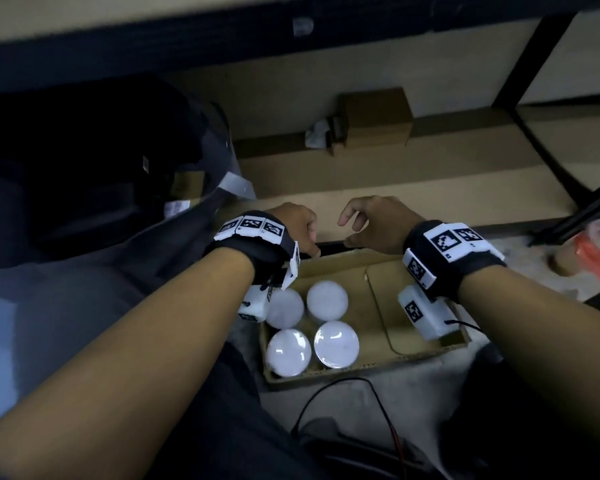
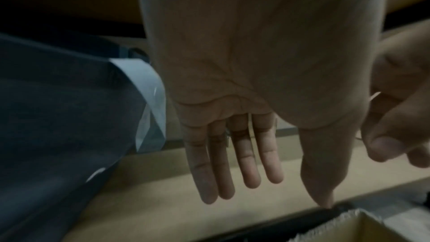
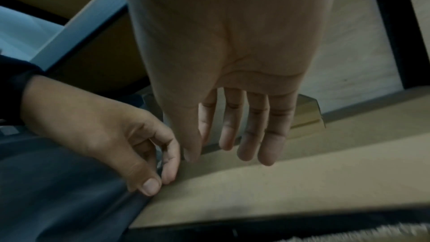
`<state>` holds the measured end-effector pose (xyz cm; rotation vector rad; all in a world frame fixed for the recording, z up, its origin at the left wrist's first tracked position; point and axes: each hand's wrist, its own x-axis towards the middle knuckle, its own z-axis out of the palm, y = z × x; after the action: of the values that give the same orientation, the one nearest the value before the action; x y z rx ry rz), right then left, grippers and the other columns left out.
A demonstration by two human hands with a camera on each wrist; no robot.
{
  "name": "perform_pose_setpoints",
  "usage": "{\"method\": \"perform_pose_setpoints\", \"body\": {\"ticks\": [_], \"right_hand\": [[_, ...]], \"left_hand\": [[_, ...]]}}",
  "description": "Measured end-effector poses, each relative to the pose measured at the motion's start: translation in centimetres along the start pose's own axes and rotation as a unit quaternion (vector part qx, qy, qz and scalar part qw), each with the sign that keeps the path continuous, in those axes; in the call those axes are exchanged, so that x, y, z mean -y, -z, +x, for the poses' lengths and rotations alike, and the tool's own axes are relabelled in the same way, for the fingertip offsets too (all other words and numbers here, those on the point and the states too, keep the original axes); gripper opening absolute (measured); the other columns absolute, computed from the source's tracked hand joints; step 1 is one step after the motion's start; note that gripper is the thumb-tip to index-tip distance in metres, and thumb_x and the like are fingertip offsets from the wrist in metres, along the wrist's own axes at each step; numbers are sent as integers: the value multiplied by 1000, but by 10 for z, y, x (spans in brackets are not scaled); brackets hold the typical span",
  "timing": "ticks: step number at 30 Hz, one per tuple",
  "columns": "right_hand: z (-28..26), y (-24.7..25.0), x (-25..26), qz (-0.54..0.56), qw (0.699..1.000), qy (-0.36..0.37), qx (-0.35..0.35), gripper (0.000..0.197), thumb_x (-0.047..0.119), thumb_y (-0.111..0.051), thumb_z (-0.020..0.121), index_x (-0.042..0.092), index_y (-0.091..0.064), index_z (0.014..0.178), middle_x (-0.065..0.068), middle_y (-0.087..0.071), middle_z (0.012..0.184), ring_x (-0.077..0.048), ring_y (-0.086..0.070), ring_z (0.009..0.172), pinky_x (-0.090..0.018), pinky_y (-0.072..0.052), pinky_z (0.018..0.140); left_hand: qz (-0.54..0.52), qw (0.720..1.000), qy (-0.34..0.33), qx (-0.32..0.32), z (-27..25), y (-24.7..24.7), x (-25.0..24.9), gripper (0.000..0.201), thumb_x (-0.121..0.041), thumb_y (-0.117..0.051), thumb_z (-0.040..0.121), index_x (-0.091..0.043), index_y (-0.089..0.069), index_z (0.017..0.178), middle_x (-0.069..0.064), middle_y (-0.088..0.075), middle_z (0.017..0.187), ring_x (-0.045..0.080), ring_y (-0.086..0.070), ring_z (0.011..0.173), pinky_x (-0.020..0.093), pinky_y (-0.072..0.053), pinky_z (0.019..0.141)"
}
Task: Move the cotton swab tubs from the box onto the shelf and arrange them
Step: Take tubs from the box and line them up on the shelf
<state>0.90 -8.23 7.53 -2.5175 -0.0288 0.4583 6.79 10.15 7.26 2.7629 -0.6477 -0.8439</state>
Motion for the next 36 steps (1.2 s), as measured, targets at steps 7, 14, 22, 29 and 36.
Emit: {"method": "perform_pose_setpoints", "body": {"ticks": [7, 14, 22, 29, 36], "right_hand": [[17, -61, -28, 10, 999, -17, 51, 39, 33, -76, 72, 32, -60, 108, 3, -61, 105, -15, -60, 95, -26, -48, 76], [27, -122, -41, -13, 994, -48, 98, 65, 43, -74, 74, 35, -45, 131, -4, -42, 128, -28, -51, 114, -42, -48, 93], [35, -156, -54, -35, 992, -60, 106, 80, 43, -76, 70, 34, -35, 138, -4, -32, 132, -32, -40, 119, -45, -49, 88], [34, -183, -60, -44, 992, -66, 97, 81, 51, -73, 68, 34, -33, 136, -6, -31, 132, -32, -39, 116, -45, -48, 86], [38, -200, -63, -75, 993, -59, 64, 92, 62, -73, 62, 30, -33, 138, -6, -28, 134, -30, -35, 116, -42, -50, 80]], "left_hand": [[8, 996, 28, 89, 22, -51, 31, 47, -37, -82, 74, -17, -64, 114, 1, -64, 115, 21, -61, 103, 33, -52, 87], [14, 993, 46, 108, 26, -103, 50, 60, -41, -86, 65, -17, -65, 115, 4, -61, 115, 26, -62, 104, 36, -55, 88], [14, 993, 68, 96, 41, -130, 58, 62, -35, -80, 75, -10, -59, 128, 12, -55, 133, 30, -56, 117, 40, -50, 97], [3, 993, 95, 65, 38, -162, 69, 97, -59, -71, 57, -46, -31, 144, -7, -34, 151, 27, -41, 136, 45, -44, 104], [-5, 992, 113, 60, 42, -172, 70, 106, -55, -79, 53, -40, -27, 144, -1, -25, 156, 32, -41, 135, 46, -46, 103]]}}
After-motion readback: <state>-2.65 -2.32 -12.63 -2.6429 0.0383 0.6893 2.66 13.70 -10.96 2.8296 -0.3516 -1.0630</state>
